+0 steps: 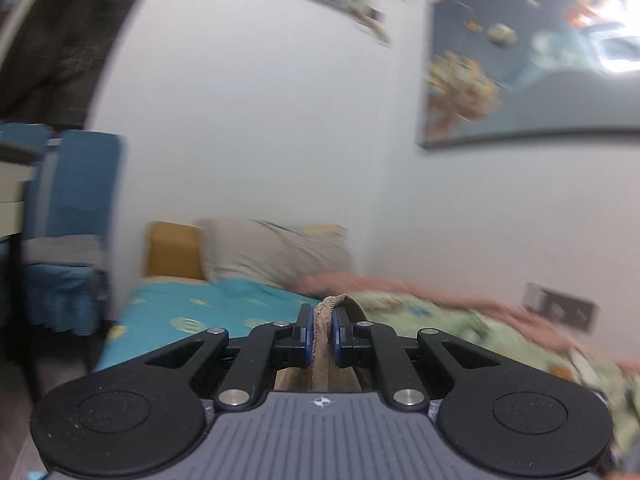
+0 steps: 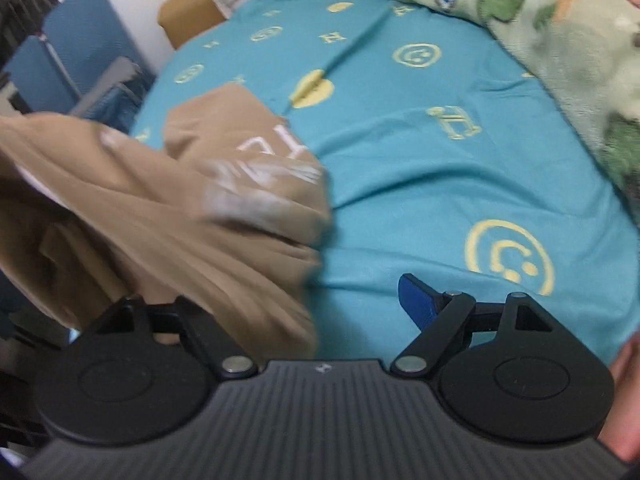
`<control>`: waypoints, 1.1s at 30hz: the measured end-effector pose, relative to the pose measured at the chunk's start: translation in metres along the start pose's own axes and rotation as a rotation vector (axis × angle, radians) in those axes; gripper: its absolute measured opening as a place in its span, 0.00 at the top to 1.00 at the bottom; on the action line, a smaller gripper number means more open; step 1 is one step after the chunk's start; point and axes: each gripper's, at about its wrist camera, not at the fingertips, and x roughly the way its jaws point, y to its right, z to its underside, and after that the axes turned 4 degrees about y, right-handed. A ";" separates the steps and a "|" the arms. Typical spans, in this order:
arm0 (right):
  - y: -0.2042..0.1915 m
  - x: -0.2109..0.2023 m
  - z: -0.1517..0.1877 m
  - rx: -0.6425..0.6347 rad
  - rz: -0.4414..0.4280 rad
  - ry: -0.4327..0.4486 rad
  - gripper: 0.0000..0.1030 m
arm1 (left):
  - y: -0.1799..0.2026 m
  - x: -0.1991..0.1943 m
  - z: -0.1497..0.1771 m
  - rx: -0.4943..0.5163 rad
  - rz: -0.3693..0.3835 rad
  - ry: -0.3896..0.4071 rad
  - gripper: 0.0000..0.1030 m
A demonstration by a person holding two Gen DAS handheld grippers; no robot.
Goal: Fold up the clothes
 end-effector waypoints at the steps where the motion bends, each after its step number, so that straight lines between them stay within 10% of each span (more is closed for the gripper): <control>1: 0.003 -0.003 -0.001 0.010 0.010 0.014 0.20 | -0.007 0.000 -0.002 -0.027 -0.019 -0.003 0.90; 6: 0.017 -0.063 -0.014 0.104 0.074 0.395 0.20 | -0.024 -0.009 0.002 -0.089 -0.051 -0.075 0.90; 14: 0.010 -0.041 -0.012 0.056 -0.074 0.220 0.86 | -0.044 -0.025 0.018 -0.104 -0.109 -0.244 0.90; 22: 0.000 -0.044 -0.014 0.013 -0.115 0.275 0.89 | -0.046 -0.007 0.039 -0.054 -0.173 -0.431 0.82; 33: 0.000 -0.043 -0.022 0.010 -0.127 0.302 0.89 | -0.006 0.002 0.061 0.130 -0.036 -0.529 0.28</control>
